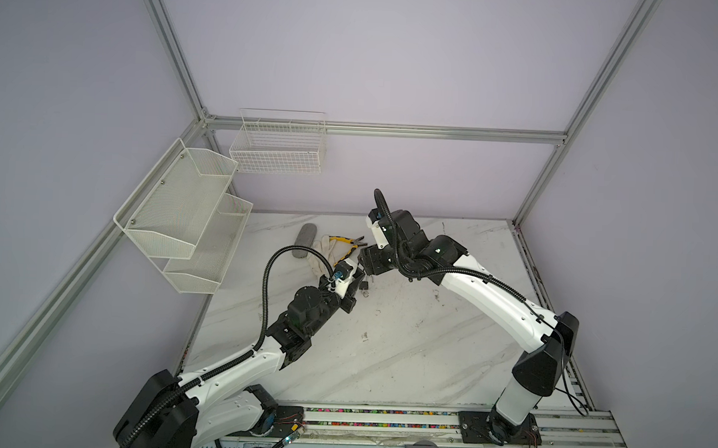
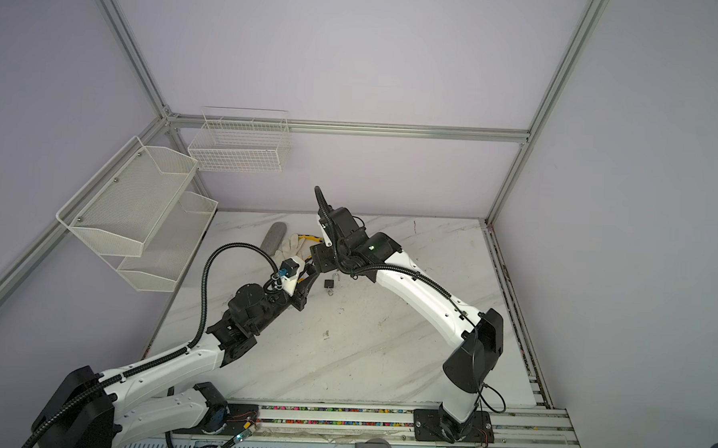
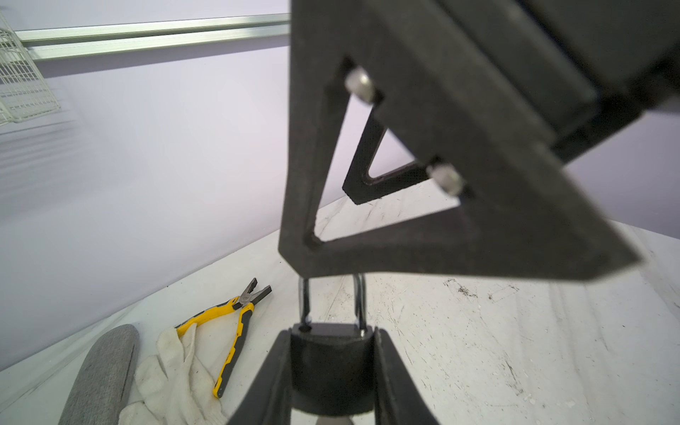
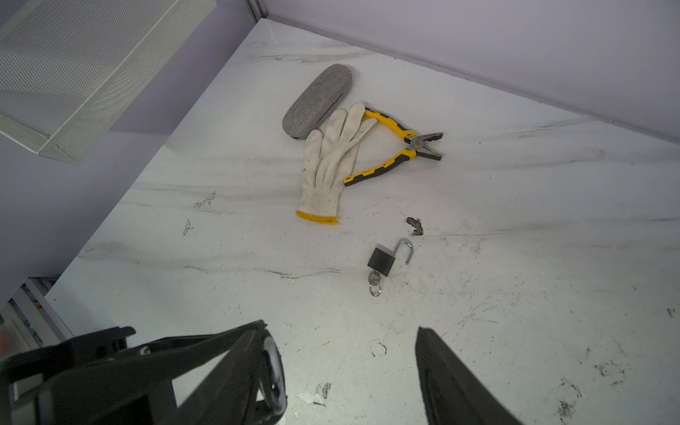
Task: Unlock with the key
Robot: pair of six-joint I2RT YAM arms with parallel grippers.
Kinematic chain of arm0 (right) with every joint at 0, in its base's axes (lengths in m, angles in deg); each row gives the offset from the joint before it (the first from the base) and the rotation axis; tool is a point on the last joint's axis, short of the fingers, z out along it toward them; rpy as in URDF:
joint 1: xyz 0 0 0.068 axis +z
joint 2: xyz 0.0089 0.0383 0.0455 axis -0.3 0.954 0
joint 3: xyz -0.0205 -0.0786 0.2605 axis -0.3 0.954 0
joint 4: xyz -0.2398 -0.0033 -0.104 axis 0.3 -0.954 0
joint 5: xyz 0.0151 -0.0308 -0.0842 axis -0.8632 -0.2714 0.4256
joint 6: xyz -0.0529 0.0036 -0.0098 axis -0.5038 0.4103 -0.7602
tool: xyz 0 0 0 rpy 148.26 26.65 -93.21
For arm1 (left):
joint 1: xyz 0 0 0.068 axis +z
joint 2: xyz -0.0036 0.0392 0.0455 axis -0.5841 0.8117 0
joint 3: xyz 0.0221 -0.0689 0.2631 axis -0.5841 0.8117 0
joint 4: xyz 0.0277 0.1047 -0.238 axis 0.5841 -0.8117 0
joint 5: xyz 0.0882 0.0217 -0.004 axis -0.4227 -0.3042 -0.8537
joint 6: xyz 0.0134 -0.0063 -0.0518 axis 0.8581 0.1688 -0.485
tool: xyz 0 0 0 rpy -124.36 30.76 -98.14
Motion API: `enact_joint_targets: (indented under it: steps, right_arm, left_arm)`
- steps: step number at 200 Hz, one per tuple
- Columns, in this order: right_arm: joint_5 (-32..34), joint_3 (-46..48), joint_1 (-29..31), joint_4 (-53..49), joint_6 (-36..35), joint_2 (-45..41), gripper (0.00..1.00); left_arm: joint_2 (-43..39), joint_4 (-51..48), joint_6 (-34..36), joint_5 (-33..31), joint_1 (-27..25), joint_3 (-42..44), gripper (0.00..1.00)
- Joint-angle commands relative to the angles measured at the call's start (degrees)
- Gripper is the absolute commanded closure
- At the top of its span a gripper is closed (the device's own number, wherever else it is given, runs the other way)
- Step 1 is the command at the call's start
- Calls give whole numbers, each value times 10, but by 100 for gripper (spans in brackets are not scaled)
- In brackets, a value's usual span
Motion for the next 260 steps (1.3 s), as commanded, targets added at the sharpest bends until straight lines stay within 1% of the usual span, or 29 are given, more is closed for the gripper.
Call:
enact_joint_targets:
  steps: [1,34,56,92,122,155,178,208,219,230,247,260]
  right_arm:
    - [34,-20,2,-27,-5,13,31]
    - [46,-51,3,-65,-11,38,31]
    - [49,-52,2,-72,-19,41,31]
    - [56,-73,-6,-104,-25,50,31]
    - [46,-74,-13,-114,-28,40,30]
    - [7,-71,-18,-123,-42,32,30]
    - [-20,-52,-20,-115,-50,17,30]
    - [-7,-42,-26,-110,-44,4,30]
    - [-4,-31,-34,-101,-42,-7,30]
    - [-7,-3,-49,-80,-31,-24,29]
    - [11,57,-76,-42,-4,-48,27]
    - [29,109,-91,-3,17,-68,23]
  left_arm:
    - [-7,45,12,-6,-4,9,100]
    - [-12,46,23,-13,-5,14,100]
    - [-18,46,26,-19,-5,16,100]
    - [-25,74,39,-32,-5,29,100]
    - [-23,85,48,-37,-5,30,100]
    - [-23,103,52,-38,-5,38,100]
    - [-18,106,52,-39,-5,35,100]
    - [-5,106,40,-40,-5,31,100]
    - [-4,92,26,-45,-5,29,100]
    - [-9,56,-1,-51,-6,24,100]
    - [-17,-51,-79,-76,-12,-1,100]
    - [-18,-164,-149,-90,-21,-28,100]
